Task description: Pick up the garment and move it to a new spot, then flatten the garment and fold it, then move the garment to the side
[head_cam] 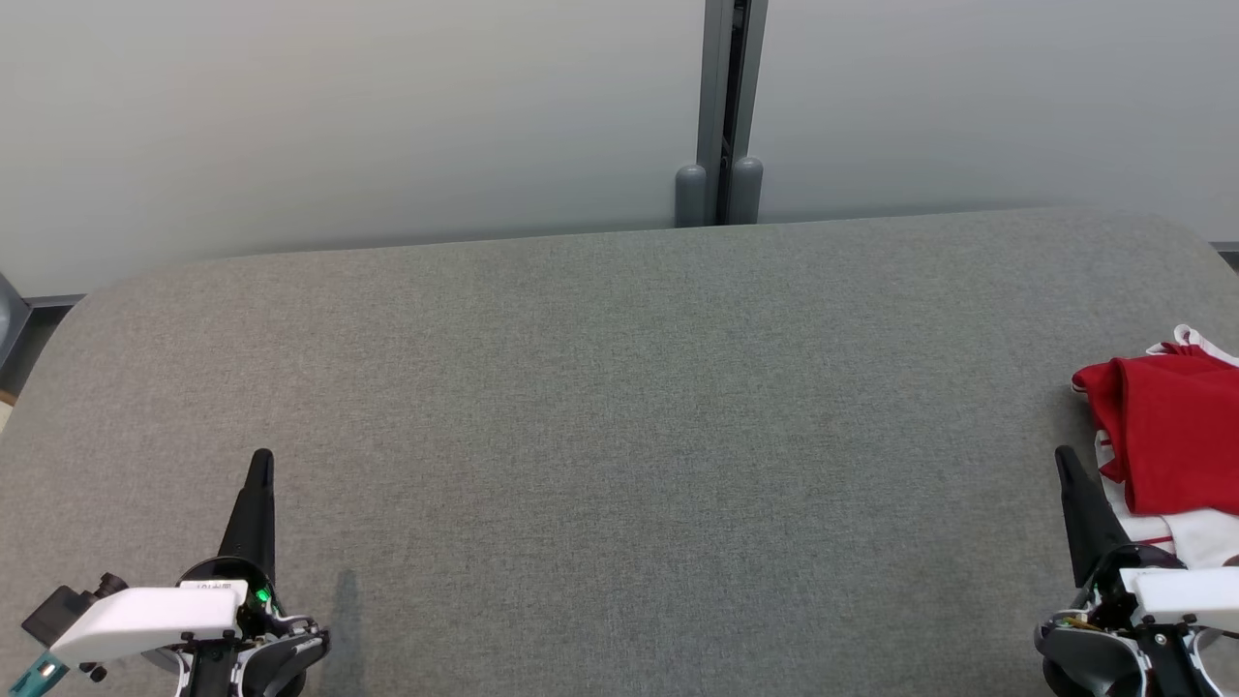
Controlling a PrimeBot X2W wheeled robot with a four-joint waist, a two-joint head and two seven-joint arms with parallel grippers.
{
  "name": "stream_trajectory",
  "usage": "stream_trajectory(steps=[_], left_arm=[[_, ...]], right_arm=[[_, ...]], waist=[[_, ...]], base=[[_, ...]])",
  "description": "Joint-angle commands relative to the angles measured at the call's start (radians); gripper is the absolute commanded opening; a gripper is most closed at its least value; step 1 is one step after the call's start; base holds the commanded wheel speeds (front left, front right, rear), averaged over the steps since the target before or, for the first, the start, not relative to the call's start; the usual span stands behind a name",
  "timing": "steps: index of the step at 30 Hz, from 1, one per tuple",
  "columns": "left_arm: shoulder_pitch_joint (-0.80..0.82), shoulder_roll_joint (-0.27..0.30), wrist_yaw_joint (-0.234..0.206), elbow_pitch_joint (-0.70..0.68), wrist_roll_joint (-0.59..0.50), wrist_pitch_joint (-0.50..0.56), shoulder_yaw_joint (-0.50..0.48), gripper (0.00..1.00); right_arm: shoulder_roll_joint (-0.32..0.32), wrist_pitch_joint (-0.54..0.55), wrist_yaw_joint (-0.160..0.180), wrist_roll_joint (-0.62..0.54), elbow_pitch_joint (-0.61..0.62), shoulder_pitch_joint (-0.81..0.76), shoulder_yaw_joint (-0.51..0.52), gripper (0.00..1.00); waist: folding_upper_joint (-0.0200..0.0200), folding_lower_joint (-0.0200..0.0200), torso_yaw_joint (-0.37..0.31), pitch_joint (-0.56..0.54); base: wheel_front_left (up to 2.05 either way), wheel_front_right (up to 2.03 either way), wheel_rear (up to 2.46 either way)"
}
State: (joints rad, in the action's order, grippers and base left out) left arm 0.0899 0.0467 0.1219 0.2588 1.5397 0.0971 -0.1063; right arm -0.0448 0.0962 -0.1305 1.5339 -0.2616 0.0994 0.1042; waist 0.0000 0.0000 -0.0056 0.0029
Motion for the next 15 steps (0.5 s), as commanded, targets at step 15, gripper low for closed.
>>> stream_trajectory(steps=[15], left_arm=[[0.027, 0.006, 0.012, -0.016, 0.074, 0.021, -0.011, 0.00]], right_arm=[[-0.009, 0.021, 0.000, 0.080, 0.021, 0.013, 0.012, 0.00]], waist=[[0.0000, 0.0000, 0.006, 0.000]], base=[[0.00, 0.00, 0.00]])
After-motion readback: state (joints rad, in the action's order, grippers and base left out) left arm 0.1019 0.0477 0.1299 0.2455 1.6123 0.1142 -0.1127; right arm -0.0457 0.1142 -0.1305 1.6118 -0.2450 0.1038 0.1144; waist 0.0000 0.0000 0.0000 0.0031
